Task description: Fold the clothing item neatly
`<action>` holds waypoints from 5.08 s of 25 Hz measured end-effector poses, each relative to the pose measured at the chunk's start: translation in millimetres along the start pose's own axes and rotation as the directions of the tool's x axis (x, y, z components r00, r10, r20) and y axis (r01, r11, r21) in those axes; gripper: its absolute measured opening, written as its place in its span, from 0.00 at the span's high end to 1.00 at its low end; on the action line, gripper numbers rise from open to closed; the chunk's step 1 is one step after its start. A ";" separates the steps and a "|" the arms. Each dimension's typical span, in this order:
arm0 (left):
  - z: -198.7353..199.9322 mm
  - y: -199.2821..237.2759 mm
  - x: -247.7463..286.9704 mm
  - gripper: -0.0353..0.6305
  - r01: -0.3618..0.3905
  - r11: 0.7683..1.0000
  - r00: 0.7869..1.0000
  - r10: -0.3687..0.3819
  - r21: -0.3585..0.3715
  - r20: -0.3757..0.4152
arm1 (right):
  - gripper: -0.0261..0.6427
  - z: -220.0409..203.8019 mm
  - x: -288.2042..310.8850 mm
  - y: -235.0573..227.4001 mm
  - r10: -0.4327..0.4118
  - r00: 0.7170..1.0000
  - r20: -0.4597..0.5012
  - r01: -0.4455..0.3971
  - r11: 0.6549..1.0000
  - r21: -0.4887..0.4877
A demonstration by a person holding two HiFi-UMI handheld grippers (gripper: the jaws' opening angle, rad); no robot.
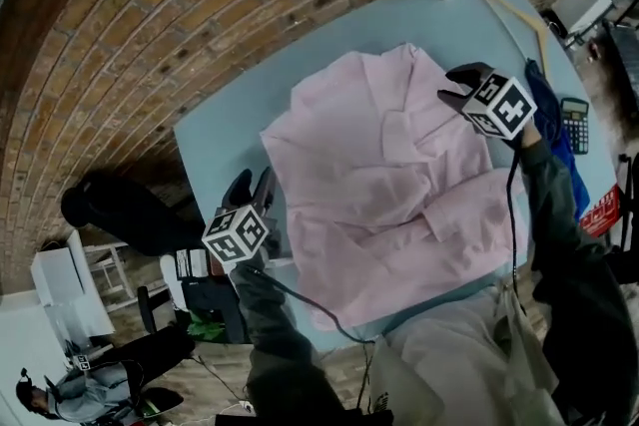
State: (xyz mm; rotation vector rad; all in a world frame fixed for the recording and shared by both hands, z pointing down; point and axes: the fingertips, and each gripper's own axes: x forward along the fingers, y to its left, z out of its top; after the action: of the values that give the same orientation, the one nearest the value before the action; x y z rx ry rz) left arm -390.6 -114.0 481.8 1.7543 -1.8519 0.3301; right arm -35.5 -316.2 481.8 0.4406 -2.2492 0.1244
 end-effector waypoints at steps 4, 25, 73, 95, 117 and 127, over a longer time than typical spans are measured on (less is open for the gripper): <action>-2.2 22.1 51.8 0.53 -0.029 0.999 0.997 0.032 0.039 -0.067 | 0.75 12.1 51.3 -42.0 -0.025 0.997 -0.069 0.024 0.999 -0.022; 0.5 15.0 118.0 0.88 0.061 0.971 0.982 -0.017 0.233 -0.189 | 0.93 15.2 99.6 -64.0 0.003 0.986 -0.167 -0.037 0.978 -0.204; -41.5 -318.7 -326.6 0.94 -0.290 0.722 0.865 -0.083 0.628 0.495 | 0.96 -215.1 -302.6 172.7 -0.380 0.762 0.525 0.422 0.906 0.044; -90.9 -363.6 -229.7 0.94 -0.084 0.929 0.893 -0.091 0.362 0.441 | 0.96 -156.5 -290.5 265.9 -0.297 0.732 0.614 0.132 0.945 0.299; -223.0 -371.0 -228.8 0.94 -0.040 0.967 0.981 -0.009 0.250 0.193 | 0.96 -180.1 -241.3 324.3 -0.155 0.862 0.483 0.067 0.979 0.194; -230.0 -376.5 -224.2 0.94 -0.018 0.963 0.983 -0.032 0.267 0.179 | 0.96 -192.6 -243.1 323.1 -0.173 0.865 0.471 0.079 0.974 0.212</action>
State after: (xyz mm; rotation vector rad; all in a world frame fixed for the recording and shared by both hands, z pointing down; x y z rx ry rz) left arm 24.9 154.6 471.0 2.0310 -2.0046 0.4489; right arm 134.5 96.4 443.8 0.7942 -2.7067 0.1714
